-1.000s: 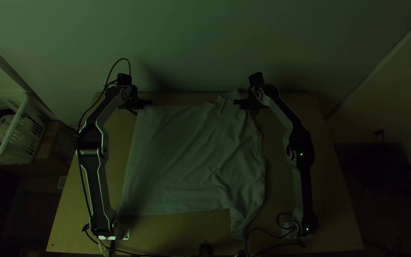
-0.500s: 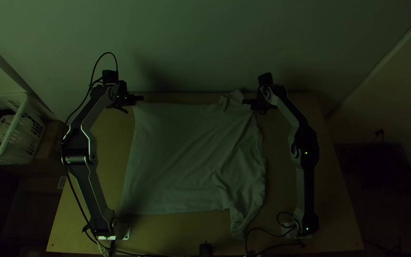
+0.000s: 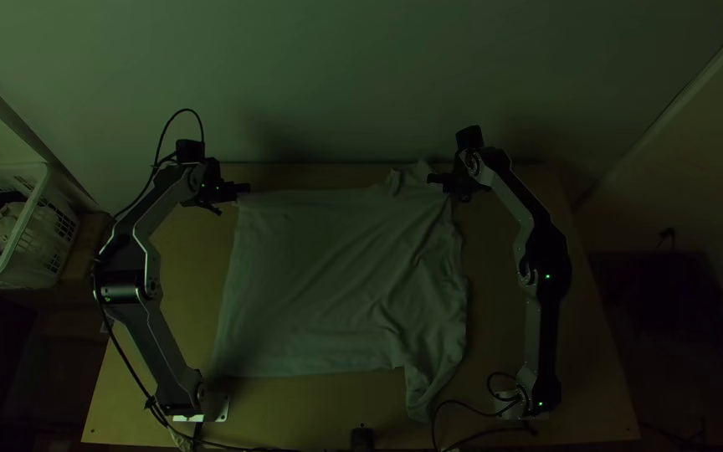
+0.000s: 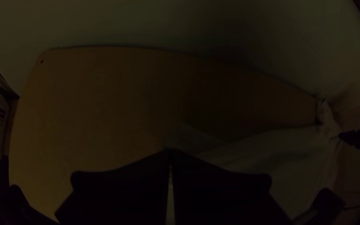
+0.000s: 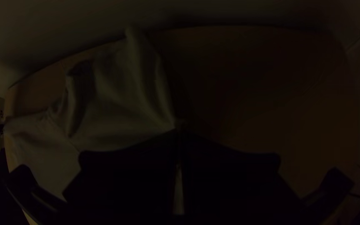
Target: Fold the t-shirt
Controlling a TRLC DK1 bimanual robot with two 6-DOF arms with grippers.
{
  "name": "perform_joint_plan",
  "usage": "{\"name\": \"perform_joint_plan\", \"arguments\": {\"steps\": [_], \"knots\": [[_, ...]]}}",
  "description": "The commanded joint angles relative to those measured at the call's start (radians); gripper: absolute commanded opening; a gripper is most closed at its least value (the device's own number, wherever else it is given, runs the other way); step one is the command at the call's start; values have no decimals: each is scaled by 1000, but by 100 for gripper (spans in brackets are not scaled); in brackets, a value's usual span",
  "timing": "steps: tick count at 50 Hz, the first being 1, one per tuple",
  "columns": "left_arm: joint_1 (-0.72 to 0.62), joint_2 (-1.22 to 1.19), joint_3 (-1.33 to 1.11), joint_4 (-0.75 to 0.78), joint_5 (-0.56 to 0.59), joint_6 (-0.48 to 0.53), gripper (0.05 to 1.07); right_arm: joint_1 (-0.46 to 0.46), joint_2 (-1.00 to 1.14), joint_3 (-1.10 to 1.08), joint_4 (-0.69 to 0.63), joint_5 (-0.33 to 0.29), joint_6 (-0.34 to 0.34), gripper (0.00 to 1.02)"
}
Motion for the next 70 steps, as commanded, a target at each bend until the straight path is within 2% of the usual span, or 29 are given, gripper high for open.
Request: {"name": "perform_joint_plan", "arguments": {"steps": [1,27,45,70], "knots": [[-1,-71,-63,13,11,-25,8,5,-73,-58,-2,15,-5,3],[16,-229,-256,44,39,-5,8,34,-293,-346,55,15,-30,3],[28,-370,-482,105,39,18,8,74,-440,-569,124,24,-28,3],[54,-487,-674,141,42,35,8,120,-658,-908,210,38,-14,3]]}}
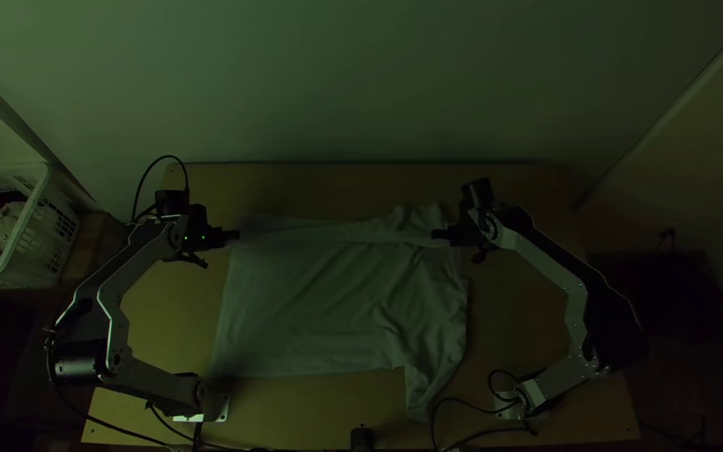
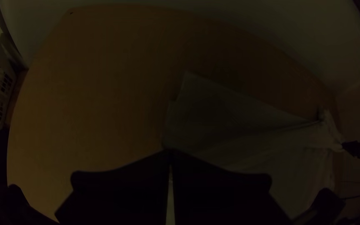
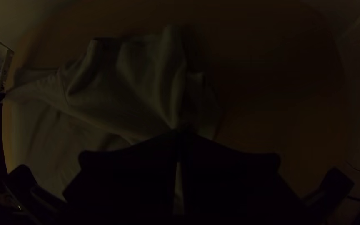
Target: Fold the t-shirt
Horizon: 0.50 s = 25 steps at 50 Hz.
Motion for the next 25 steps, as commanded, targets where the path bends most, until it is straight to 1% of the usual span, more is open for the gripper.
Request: {"name": "perform_joint_plan", "arguments": {"steps": [1,14,21,22,23,24,25], "knots": [[9,-44,-61,10,8,10,8,9,-49,-76,11,14,6,3],[-7,-87,-149,29,8,10,8,9,-83,-177,61,26,15,3],[-25,-130,-230,99,8,6,8,9,-83,-215,94,28,23,3],[-25,-135,-241,111,8,3,9,7,-81,-217,95,28,24,5],[-27,-138,-247,116,8,4,12,7,-81,-220,95,28,26,10],[-25,-141,-250,116,8,6,17,7,-81,-223,94,26,29,19],[-25,-141,-253,119,8,6,25,7,-83,-226,94,26,37,32]]}}
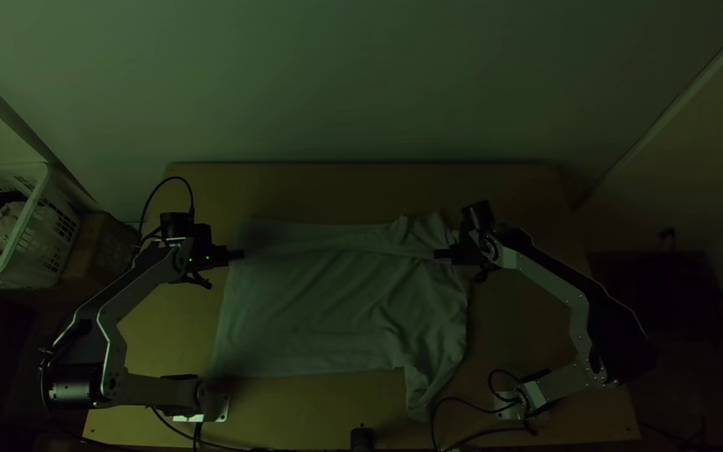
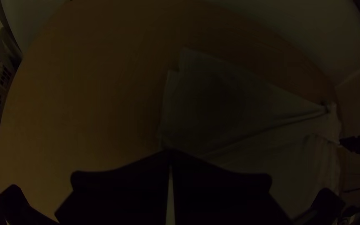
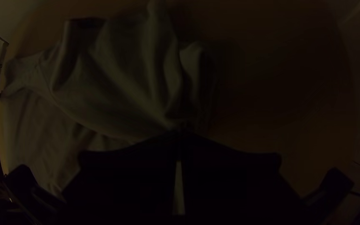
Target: Fold the t-shirt
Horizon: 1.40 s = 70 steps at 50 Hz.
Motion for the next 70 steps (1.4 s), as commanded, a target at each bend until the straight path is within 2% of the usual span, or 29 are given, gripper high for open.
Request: {"name": "perform_joint_plan", "arguments": {"steps": [1,3,4,10,12,15,21,32,36,47,58,63,67,70], "knots": [[-5,-33,-48,26,8,3,34,0,-28,-38,0,18,44,47],[-7,-34,-51,24,6,6,49,-1,-32,-45,-8,19,67,69],[-5,-37,-53,23,6,6,55,0,-37,-48,-11,18,70,75],[-2,-77,-65,10,8,5,91,0,-103,-61,-17,18,87,78],[1,-83,-60,-7,8,8,101,-1,-132,-66,-17,18,88,82],[6,-97,-42,-49,8,25,102,0,-181,-68,-38,18,93,87],[13,-191,-45,-103,9,48,102,11,-284,-72,-112,16,105,87],[13,-367,-56,-234,26,100,102,58,-436,-120,-255,18,180,89],[13,-412,-56,-307,28,127,102,60,-491,-138,-301,16,205,89],[15,-501,-68,-525,26,227,102,80,-600,-175,-436,16,208,89],[16,-584,-88,-701,26,305,102,118,-672,-200,-604,3,263,88],[15,-613,-94,-764,20,341,102,147,-692,-223,-664,-46,292,88],[16,-617,-94,-810,2,354,102,163,-696,-246,-690,-112,331,88],[16,-619,-94,-836,-21,368,102,184,-700,-264,-701,-132,337,88]]}}
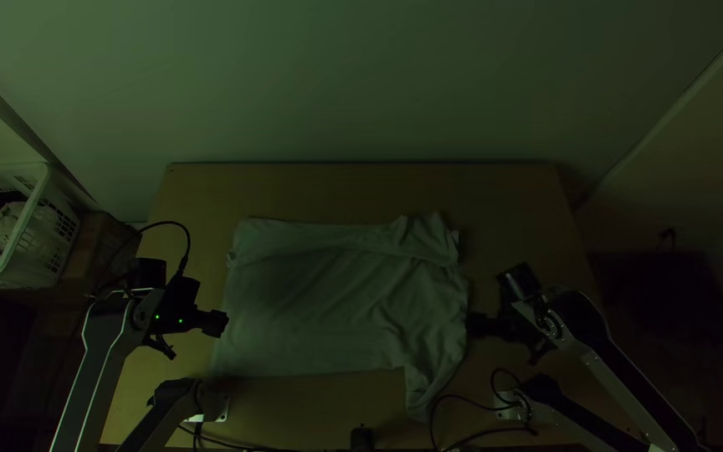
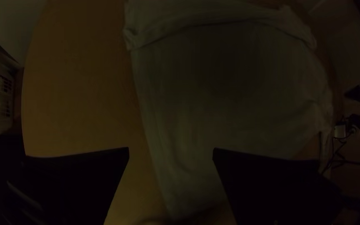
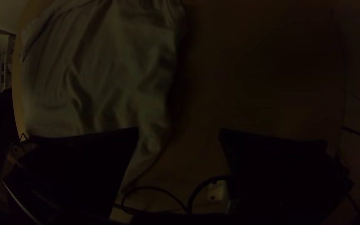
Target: Fold the t-shirt
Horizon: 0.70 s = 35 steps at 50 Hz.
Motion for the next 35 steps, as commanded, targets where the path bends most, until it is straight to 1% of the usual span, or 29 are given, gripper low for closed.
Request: {"name": "perform_joint_plan", "arguments": {"steps": [1,3,7,14,17,24,30,35], "knots": [[11,-11,-17,-58,-32,50,102,40,-12,-46,-28,-29,51,88],[12,-9,-15,-78,-52,57,102,60,-12,-55,-29,-37,56,88],[14,-12,-15,-104,-85,83,102,80,-9,-70,-32,-72,58,88],[37,-9,-17,-132,-96,135,102,119,9,-99,-20,-155,79,87],[45,-8,-20,-133,-96,146,102,136,18,-121,-3,-164,82,83],[51,-8,-23,-136,-96,147,102,167,32,-162,47,-213,84,83],[51,-3,-35,-136,-96,161,102,205,69,-193,107,-233,94,83],[51,5,-38,-136,-96,173,102,224,95,-202,166,-235,98,73]]}}
